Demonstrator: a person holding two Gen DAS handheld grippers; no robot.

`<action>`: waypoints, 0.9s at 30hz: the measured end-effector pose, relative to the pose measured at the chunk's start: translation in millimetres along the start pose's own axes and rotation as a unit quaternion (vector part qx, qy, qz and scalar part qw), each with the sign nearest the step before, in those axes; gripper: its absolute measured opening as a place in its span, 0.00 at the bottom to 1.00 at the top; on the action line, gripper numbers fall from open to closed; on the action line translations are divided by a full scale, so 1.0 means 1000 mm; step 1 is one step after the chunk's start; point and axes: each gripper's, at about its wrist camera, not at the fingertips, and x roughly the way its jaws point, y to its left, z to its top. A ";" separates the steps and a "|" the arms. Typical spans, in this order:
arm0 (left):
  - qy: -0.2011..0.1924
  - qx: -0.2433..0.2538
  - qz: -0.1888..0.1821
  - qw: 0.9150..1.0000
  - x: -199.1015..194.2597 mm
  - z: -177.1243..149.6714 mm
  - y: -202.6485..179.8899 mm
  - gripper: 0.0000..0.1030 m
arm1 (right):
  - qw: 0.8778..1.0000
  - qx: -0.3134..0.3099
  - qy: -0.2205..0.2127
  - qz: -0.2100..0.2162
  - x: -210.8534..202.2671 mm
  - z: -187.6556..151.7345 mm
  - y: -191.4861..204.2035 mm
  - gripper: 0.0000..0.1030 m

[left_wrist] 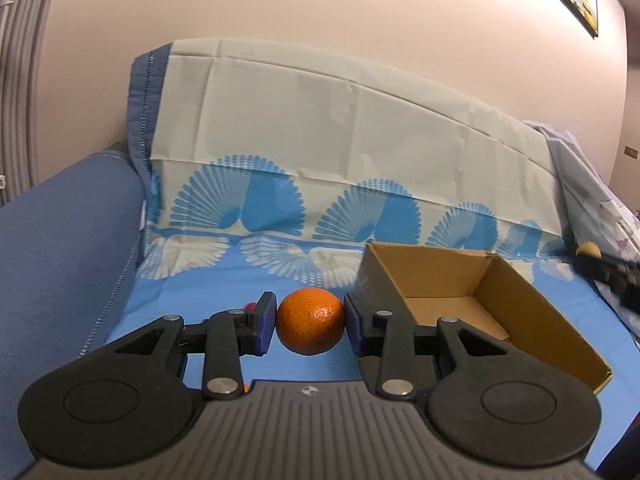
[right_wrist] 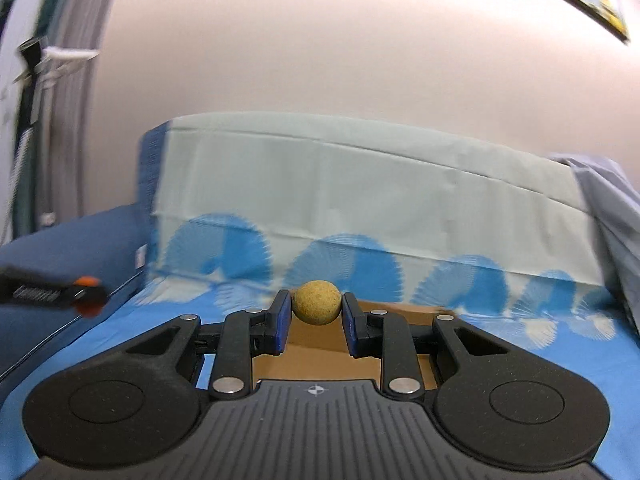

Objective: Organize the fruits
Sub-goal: 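Carry the yellow-green fruit and the mandarin over the cardboard box with both grippers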

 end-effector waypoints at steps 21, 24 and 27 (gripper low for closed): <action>0.003 0.037 -0.084 0.996 0.039 -0.030 -0.075 0.40 | 0.992 0.069 0.061 -0.080 0.030 -0.036 -0.108 0.27; 0.004 0.034 -0.092 0.995 0.045 -0.031 -0.079 0.40 | 0.991 0.077 0.064 -0.086 0.031 -0.038 -0.117 0.27; 0.003 0.029 -0.097 0.995 0.048 -0.032 -0.084 0.40 | 0.990 0.087 0.064 -0.090 0.031 -0.039 -0.123 0.27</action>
